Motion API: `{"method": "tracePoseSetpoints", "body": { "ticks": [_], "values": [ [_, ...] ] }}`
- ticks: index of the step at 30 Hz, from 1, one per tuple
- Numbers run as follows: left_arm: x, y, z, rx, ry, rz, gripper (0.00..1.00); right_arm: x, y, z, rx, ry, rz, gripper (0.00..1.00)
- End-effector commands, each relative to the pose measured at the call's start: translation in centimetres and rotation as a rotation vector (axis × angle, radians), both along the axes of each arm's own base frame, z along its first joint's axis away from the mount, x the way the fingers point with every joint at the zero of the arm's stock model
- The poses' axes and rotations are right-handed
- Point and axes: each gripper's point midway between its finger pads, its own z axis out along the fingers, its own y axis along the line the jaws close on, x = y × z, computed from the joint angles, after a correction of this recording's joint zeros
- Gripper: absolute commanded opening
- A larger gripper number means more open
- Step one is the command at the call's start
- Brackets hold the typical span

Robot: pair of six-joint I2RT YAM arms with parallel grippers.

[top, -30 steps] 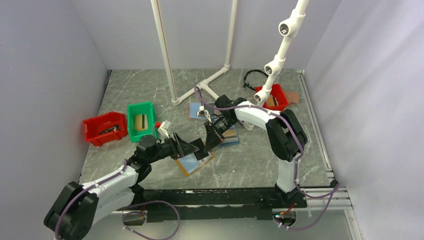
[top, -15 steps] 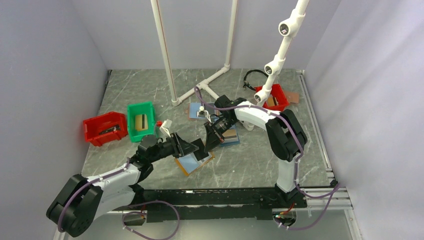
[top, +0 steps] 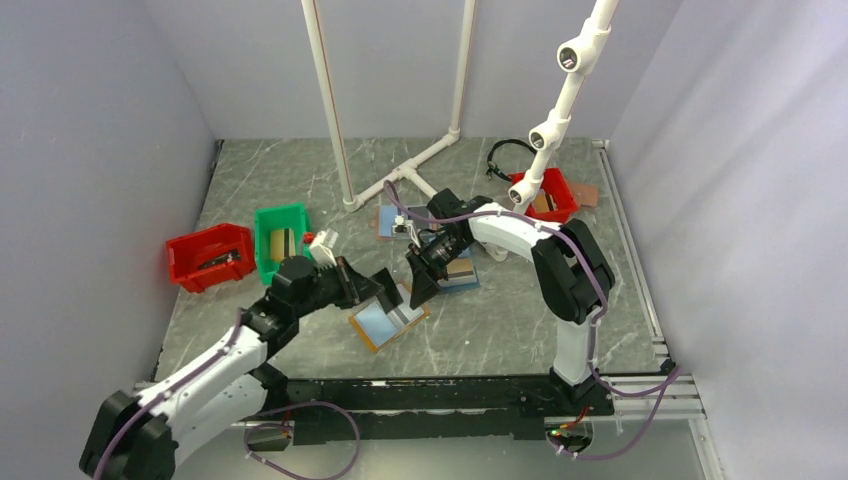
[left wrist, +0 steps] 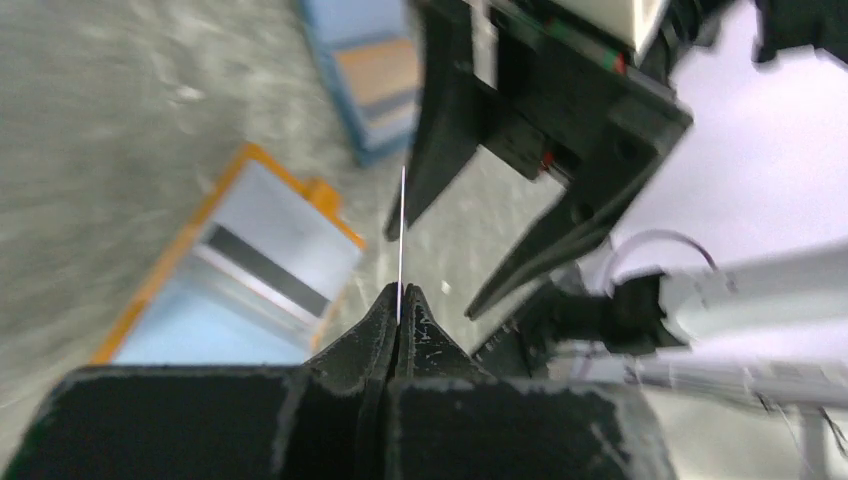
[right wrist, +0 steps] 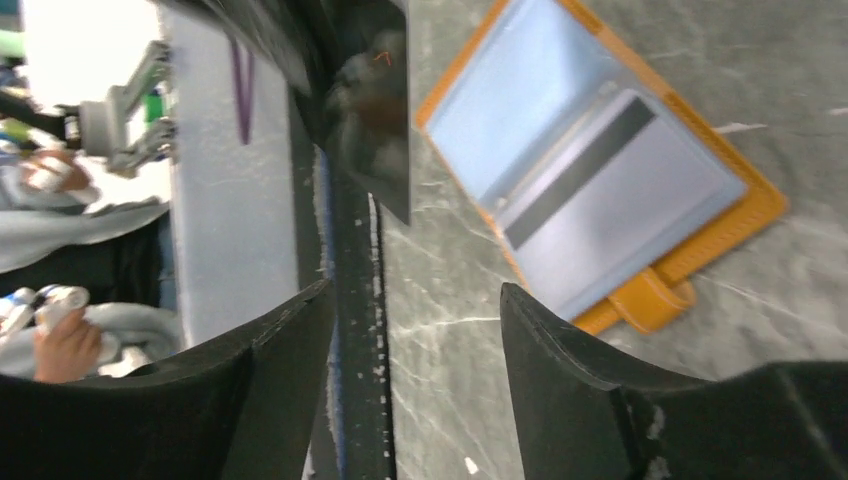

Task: Take the credit cards out of the card holder
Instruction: Place the credit card in the storage box.

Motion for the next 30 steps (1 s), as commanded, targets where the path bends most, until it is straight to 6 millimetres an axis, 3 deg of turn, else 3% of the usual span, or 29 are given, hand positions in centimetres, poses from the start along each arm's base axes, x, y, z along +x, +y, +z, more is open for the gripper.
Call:
{"method": "tracePoseSetpoints", "body": {
  "ticks": [1, 3, 8, 12, 15, 18, 23, 30],
  "values": [
    [1.1, 8.2, -2.7, 0.397, 0.150, 0.315, 0.00, 2.8, -0.2, 0.6, -0.055, -0.214, -0.066, 0.67],
    [1.8, 11.8, -1.8, 0.505, 0.186, 0.442, 0.00, 3.1, -0.3, 0.8, -0.062, -0.236, -0.076, 0.68],
    [5.3, 19.8, 2.8, 0.733, 0.188, 0.674, 0.00, 3.2, -0.3, 0.8, -0.067, -0.243, -0.082, 0.68],
    [8.2, 24.6, 6.0, 0.805, 0.160, 0.770, 0.00, 3.1, -0.4, 1.1, -0.063, -0.258, -0.085, 0.68],
    [9.7, 29.3, 7.3, 0.791, 0.207, 0.908, 0.00, 3.1, -0.5, 1.3, -0.059, -0.265, -0.086, 0.68],
    [10.5, 33.5, 7.2, 0.744, 0.295, 1.074, 0.00, 3.0, -0.5, 1.5, -0.056, -0.271, -0.086, 0.68],
    [11.8, 38.1, 6.6, 0.727, 0.353, 1.268, 0.00, 2.8, -0.5, 2.0, -0.042, -0.274, -0.082, 0.67],
    [13.5, 41.5, 5.1, 0.671, 0.341, 1.397, 0.00, 2.6, -0.5, 2.2, -0.032, -0.266, -0.076, 0.67]
  ]
}}
